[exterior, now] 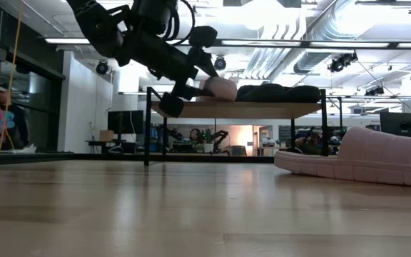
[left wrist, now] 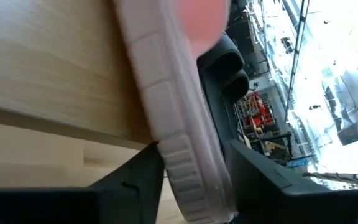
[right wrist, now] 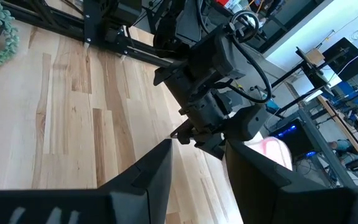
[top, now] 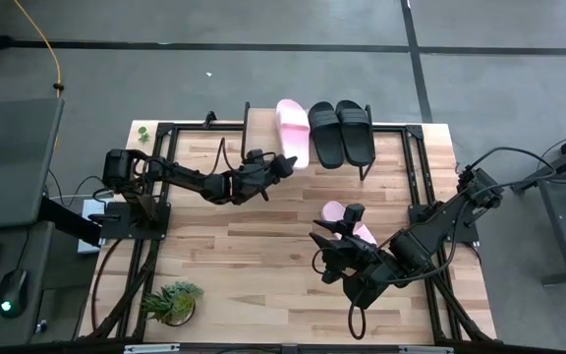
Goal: Pick and place slides into the shelf
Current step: Put the left pink slide on the shelf
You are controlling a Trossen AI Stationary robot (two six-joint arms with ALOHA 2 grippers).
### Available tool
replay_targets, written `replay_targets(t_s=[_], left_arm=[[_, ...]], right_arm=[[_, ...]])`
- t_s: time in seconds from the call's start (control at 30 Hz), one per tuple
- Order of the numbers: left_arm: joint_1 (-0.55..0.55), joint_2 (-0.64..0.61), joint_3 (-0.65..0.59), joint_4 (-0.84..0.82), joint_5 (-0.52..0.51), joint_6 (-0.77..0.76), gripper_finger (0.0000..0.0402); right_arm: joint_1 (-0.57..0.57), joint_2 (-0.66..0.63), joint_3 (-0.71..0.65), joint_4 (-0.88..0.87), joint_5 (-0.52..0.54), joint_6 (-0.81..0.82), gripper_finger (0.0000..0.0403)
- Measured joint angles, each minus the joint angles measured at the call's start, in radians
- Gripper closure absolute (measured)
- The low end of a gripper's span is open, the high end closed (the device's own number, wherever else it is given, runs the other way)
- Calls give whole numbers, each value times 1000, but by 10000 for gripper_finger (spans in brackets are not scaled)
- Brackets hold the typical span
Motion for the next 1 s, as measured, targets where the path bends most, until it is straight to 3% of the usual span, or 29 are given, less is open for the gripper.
replay_targets(t_s=[0.27,0.43,1.0], left_arm=[[0,0,0,0,8,4,162],[0,0,0,0,35,65,129],[0,0,0,-11,156,197,137]], right_arm=[[0,0,0,0,0,0,263],[0,0,0,0,0,1,263],[0,0,0,4,-17,8,263]])
